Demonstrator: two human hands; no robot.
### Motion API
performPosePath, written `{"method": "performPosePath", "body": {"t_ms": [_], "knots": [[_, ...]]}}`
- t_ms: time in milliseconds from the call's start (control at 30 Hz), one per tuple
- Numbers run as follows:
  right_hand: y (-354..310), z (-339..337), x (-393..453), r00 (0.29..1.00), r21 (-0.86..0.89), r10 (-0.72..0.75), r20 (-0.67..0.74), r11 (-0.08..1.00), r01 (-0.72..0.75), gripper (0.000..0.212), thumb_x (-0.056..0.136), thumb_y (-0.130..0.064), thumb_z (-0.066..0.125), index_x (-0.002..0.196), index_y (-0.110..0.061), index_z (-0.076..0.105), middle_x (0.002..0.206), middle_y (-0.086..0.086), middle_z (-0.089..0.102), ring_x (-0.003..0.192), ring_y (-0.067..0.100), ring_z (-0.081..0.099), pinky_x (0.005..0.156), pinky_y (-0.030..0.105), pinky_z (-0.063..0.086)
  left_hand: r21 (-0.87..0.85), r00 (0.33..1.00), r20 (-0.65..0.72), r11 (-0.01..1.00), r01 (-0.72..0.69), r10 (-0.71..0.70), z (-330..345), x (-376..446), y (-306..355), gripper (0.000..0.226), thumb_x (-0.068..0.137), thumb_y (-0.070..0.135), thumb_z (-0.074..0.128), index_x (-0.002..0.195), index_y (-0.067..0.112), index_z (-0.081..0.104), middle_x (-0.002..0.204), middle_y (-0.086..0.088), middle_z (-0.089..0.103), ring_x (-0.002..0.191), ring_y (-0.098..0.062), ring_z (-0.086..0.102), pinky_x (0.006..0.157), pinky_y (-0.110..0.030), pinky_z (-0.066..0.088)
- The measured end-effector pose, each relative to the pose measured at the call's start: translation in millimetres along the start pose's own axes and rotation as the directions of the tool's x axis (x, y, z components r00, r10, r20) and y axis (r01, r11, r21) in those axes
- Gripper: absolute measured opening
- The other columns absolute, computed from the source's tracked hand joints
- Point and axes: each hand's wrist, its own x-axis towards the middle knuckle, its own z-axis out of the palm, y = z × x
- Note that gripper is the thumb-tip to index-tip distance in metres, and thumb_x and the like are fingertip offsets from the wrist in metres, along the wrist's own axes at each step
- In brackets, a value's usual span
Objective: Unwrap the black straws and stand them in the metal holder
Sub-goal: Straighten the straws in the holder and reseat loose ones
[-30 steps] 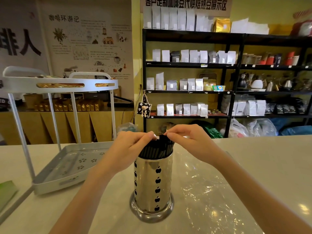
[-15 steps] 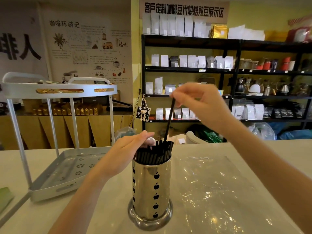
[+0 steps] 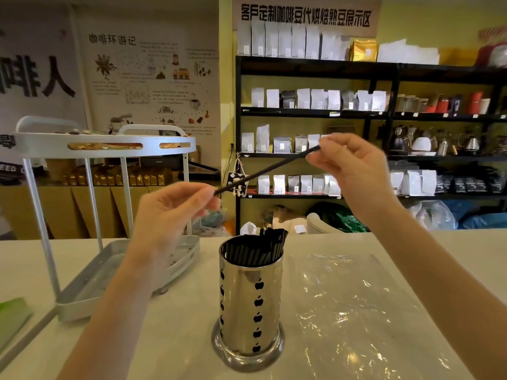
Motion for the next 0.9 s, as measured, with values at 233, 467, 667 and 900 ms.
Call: {"method": "performPosePath", "body": {"t_ms": [233,467,667,900], "knots": [[50,14,-17,0.920,-0.240,0.272,0.281,0.948,-0.206,0.011,0.080,-0.009,0.065,0.089,-0.013,0.070,0.085,0.006,0.075,0.082,0.016,0.069,0.077,0.025,0.056,-0.109,0.941,-0.335,0.991,-0.081,0.040,-19,3,0,0.019,0.077,0.021,0.061,0.095,0.020,0.066,0.077,0.014,0.074,0.084,-0.007,0.069,0.074,-0.016,0.055],[60,30,-22,0.813,-0.482,0.379,0.441,0.865,-0.141,0.025,0.092,-0.022,0.049,0.093,-0.014,0.072,0.088,-0.001,0.071,0.083,-0.001,0.063,0.074,0.007,0.045,0.079,0.940,-0.226,0.966,-0.245,0.257,-7,-1,10,0.031,0.079,0.015,0.058,0.110,0.009,0.061,0.087,0.020,0.071,0.088,-0.006,0.068,0.079,-0.016,0.053],[57,32,-24,0.805,-0.522,0.363,0.470,0.849,-0.078,0.032,0.095,-0.027,0.043,0.097,-0.013,0.071,0.090,0.000,0.071,0.089,0.008,0.064,0.086,0.016,0.045,0.249,0.980,0.019,0.949,-0.195,0.196,17,-6,-9,0.027,0.080,0.011,0.058,0.105,0.023,0.059,0.087,0.010,0.068,0.081,-0.002,0.066,0.071,-0.010,0.051],[48,33,-26,0.807,-0.568,0.310,0.503,0.822,0.039,0.033,0.095,-0.026,0.040,0.100,-0.015,0.071,0.094,0.002,0.070,0.092,0.010,0.061,0.086,0.022,0.045,0.299,0.964,0.262,0.945,-0.132,0.051,32,-11,-28,0.024,0.082,0.011,0.056,0.096,0.029,0.064,0.089,0.007,0.070,0.087,-0.002,0.065,0.075,-0.015,0.053]]}}
